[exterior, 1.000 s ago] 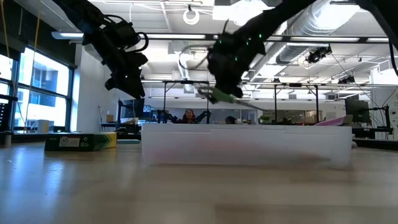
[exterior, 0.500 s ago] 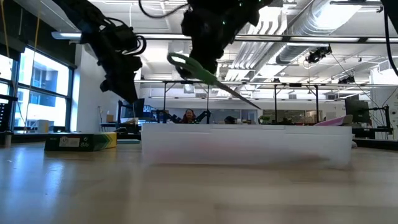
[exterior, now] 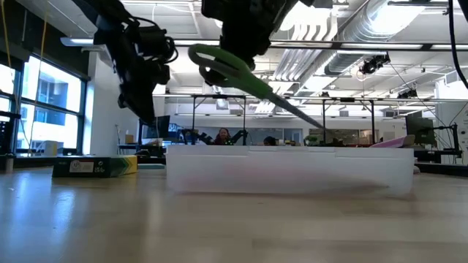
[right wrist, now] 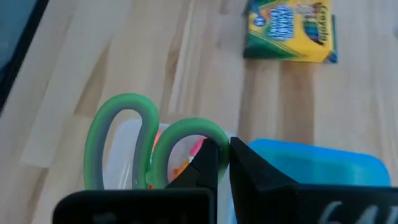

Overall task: Pack school essentials
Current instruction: Put the green scissors into the blue supply box

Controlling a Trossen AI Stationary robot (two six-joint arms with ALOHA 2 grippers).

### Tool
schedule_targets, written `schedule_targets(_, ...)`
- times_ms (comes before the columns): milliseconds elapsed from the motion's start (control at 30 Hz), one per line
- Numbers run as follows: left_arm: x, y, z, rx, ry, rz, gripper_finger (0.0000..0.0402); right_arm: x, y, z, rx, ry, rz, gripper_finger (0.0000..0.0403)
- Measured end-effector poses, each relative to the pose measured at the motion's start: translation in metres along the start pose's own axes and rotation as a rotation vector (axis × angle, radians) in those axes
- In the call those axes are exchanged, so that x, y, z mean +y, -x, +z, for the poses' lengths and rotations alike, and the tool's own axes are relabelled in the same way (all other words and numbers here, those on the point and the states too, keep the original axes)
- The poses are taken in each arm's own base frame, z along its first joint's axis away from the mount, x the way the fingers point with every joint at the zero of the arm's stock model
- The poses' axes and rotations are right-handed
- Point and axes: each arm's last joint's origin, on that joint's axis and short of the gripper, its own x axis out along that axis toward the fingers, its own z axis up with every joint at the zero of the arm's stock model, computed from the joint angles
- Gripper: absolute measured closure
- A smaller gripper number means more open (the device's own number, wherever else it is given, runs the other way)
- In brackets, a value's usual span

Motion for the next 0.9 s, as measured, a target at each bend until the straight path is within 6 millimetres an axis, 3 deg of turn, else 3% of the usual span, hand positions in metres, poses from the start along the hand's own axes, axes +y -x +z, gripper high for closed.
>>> schedule_targets(300, -0.032, -0.005, -0.004, 0.048, -0.064, -0.018, 0.0282, 0.031, -0.021, -0.008, 0.066, 0.109, -0.028, 0.0401)
schedule_targets(600, -0.048, -0.007, -0.008, 0.075, -0.09, 0.002, 0.0282, 0.041, -0.042, -0.019, 0.146, 0.184, -0.095, 0.0398)
schedule_targets(767, -0.052, -0.008, -0.009, 0.076, -0.098, -0.004, 0.0282, 0.046, -0.042, -0.02, 0.149, 0.218, -0.095, 0.0391)
schedule_targets(900, -0.053, -0.008, -0.009, 0.077, -0.098, -0.006, 0.0282, 0.047, -0.042, -0.02, 0.154, 0.212, -0.092, 0.0364)
